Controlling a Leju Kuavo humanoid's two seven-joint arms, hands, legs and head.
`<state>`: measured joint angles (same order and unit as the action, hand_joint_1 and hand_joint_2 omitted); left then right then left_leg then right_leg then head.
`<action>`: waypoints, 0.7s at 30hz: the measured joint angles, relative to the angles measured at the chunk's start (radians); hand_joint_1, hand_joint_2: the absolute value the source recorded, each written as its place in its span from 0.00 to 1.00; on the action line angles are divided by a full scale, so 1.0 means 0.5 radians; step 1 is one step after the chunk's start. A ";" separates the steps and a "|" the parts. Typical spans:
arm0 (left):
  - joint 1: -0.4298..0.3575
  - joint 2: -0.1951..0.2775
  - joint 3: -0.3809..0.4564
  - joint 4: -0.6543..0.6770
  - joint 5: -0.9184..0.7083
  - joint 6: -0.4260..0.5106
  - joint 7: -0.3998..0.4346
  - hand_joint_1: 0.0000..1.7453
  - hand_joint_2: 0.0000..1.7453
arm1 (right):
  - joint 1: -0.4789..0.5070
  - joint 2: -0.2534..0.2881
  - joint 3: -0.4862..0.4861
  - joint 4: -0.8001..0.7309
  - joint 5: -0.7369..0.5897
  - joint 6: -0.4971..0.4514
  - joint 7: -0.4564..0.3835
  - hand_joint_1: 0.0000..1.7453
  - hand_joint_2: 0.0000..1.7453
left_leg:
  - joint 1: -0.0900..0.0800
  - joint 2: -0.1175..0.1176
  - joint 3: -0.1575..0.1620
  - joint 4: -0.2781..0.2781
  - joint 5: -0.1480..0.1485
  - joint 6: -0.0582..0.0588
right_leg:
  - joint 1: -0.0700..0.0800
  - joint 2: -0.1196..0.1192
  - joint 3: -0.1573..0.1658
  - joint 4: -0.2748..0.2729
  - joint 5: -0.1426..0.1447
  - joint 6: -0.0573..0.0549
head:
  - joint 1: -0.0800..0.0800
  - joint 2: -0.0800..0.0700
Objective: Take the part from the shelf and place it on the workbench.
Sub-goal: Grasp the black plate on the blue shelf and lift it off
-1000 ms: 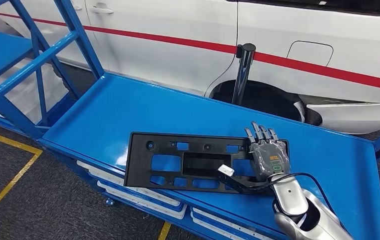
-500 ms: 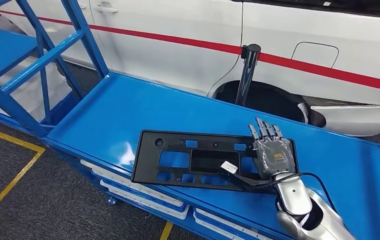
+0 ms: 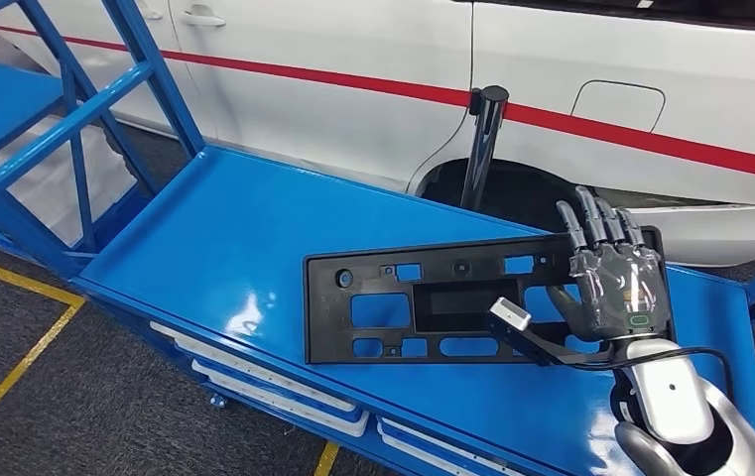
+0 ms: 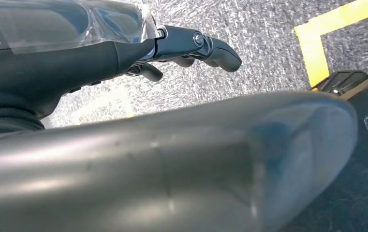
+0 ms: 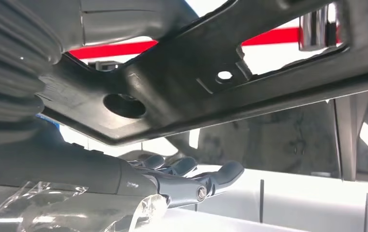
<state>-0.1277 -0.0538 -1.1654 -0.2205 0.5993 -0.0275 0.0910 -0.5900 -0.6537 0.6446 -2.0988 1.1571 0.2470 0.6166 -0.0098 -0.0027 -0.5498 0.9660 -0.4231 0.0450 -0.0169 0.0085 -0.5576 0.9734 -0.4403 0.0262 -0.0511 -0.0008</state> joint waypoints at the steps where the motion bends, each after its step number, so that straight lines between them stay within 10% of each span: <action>1: 0.001 0.000 0.000 0.000 0.008 0.000 0.006 0.00 0.00 | -0.006 -0.009 -0.007 -0.024 -0.003 0.007 -0.004 0.00 0.00 | -0.006 0.002 0.007 -0.025 0.001 0.003 | 0.000 -0.003 -0.001 -0.001 -0.001 0.008 | 0.000 0.000; 5: 0.010 -0.001 0.001 0.000 0.057 0.000 0.020 0.00 0.00 | -0.049 -0.026 -0.008 -0.096 0.005 0.033 -0.039 0.00 0.00 | 0.005 0.003 0.024 -0.060 0.030 0.021 | -0.008 -0.010 -0.033 0.078 -0.061 0.046 | 0.001 0.000; 8: 0.011 0.000 0.006 0.000 0.123 0.000 0.015 0.00 0.00 | -0.113 -0.001 0.034 -0.112 0.051 0.034 -0.076 0.00 0.00 | 0.008 0.002 0.025 -0.066 0.039 0.034 | -0.010 -0.010 -0.202 0.457 -0.256 0.063 | 0.002 0.000; 10: 0.014 0.006 0.010 0.000 0.163 0.000 0.002 0.00 0.00 | -0.160 0.044 0.091 -0.104 0.088 0.031 -0.088 0.00 0.00 | 0.010 0.001 0.023 -0.064 0.039 0.032 | -0.015 -0.011 -0.259 0.582 -0.275 0.074 | 0.002 0.000; 15: 0.011 0.025 0.025 0.003 0.216 0.000 -0.010 0.00 0.00 | -0.269 0.163 0.220 -0.049 0.137 0.000 -0.091 0.00 0.00 | 0.011 -0.012 0.005 -0.023 0.022 -0.011 | -0.037 -0.006 -0.008 0.060 -0.030 0.081 | 0.001 0.000; 21: 0.019 0.037 0.037 0.006 0.200 -0.004 0.006 0.00 0.00 | -0.297 0.274 0.308 0.026 0.162 -0.044 -0.088 0.00 0.00 | 0.022 -0.016 -0.095 0.154 -0.079 -0.069 | -0.033 -0.017 -0.016 0.025 -0.012 0.003 | -0.005 0.000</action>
<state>-0.1182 -0.0353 -1.1469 -0.2174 0.6992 -0.0296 0.0942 -0.7385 -0.5167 0.7988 -2.0857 1.2382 0.2251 0.5724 0.0014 -0.0107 -0.5976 1.0429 -0.4626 0.0105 -0.0333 0.0002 -0.5656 0.9860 -0.4462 0.0276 -0.0534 -0.0008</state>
